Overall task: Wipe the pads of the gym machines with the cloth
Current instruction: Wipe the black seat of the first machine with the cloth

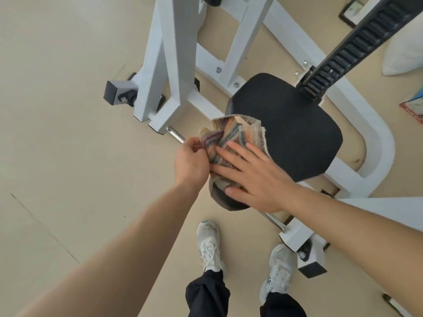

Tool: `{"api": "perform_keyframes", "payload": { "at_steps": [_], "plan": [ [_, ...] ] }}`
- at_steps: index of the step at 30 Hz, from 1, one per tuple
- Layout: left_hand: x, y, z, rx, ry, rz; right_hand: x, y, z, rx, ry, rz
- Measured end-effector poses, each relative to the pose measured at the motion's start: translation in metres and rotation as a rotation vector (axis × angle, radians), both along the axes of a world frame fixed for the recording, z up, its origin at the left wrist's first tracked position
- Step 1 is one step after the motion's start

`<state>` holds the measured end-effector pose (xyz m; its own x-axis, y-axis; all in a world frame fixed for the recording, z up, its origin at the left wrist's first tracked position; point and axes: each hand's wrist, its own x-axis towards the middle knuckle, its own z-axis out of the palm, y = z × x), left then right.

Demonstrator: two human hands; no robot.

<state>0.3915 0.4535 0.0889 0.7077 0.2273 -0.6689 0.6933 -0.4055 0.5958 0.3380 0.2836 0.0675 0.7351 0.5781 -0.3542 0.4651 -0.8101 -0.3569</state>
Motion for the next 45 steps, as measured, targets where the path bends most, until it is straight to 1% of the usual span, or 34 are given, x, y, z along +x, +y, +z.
{"api": "perform_keyframes", "payload": {
  "at_steps": [2,5,7,9,11,13,15,19,21,23,24,25,27,29,31,33,35,37,40,42,45],
  "plan": [
    [0.002,0.0,-0.004,0.014,-0.039,-0.026,0.045,-0.005,-0.013,0.003,0.016,-0.136],
    [0.009,-0.002,-0.009,-0.005,-0.051,0.0,0.111,-0.015,-0.034,-0.022,-0.001,-0.344],
    [0.012,-0.001,-0.011,-0.03,-0.055,0.014,0.144,-0.019,-0.042,-0.049,-0.011,-0.421],
    [0.016,0.002,-0.011,-0.042,-0.05,0.02,0.162,-0.017,-0.04,-0.118,0.023,-0.45],
    [0.019,0.009,-0.01,-0.035,-0.053,0.04,0.164,-0.001,-0.03,-0.197,0.04,-0.378],
    [0.019,0.016,-0.007,-0.015,-0.06,0.075,0.143,0.02,-0.014,-0.212,0.001,-0.205],
    [0.017,0.021,-0.002,-0.002,-0.062,0.081,0.099,0.035,0.003,-0.177,-0.037,-0.014],
    [0.007,0.027,0.006,-0.013,-0.029,0.092,0.009,0.04,0.029,-0.025,-0.047,0.117],
    [0.0,0.03,0.007,-0.013,-0.016,0.088,0.003,0.038,0.029,0.035,-0.068,0.232],
    [-0.006,0.031,0.007,-0.01,-0.012,0.074,0.032,0.034,0.024,-0.002,-0.077,0.309],
    [-0.009,0.03,0.006,-0.01,-0.01,0.061,0.054,0.031,0.019,-0.038,-0.103,0.277],
    [-0.01,0.028,0.006,-0.009,-0.006,0.052,0.079,0.024,0.013,-0.089,-0.105,0.196],
    [-0.012,0.024,0.006,-0.01,-0.01,0.054,0.118,0.009,0.001,-0.207,-0.044,0.036],
    [-0.013,0.02,0.007,-0.019,-0.032,0.053,0.129,0.009,-0.011,-0.263,-0.035,-0.06],
    [-0.011,0.018,0.009,-0.016,-0.051,0.048,0.109,0.02,-0.01,-0.232,-0.059,-0.09],
    [-0.01,0.014,0.009,-0.035,-0.077,0.053,0.069,0.025,0.0,-0.073,-0.094,-0.053],
    [-0.008,0.009,0.005,-0.056,-0.081,0.034,0.036,0.019,0.008,0.055,-0.078,-0.003],
    [-0.002,0.002,-0.002,-0.086,-0.079,-0.038,0.036,0.009,0.003,0.127,-0.036,-0.012],
    [0.015,-0.015,-0.011,-0.171,-0.157,-0.209,0.068,0.001,-0.016,0.112,-0.008,-0.203],
    [0.036,-0.029,-0.015,-0.131,-0.219,-0.318,0.091,-0.004,-0.028,0.061,-0.01,-0.302],
    [0.074,-0.048,-0.026,-0.072,-0.26,-0.447,0.125,-0.014,-0.043,-0.008,-0.036,-0.365]
  ]
}}
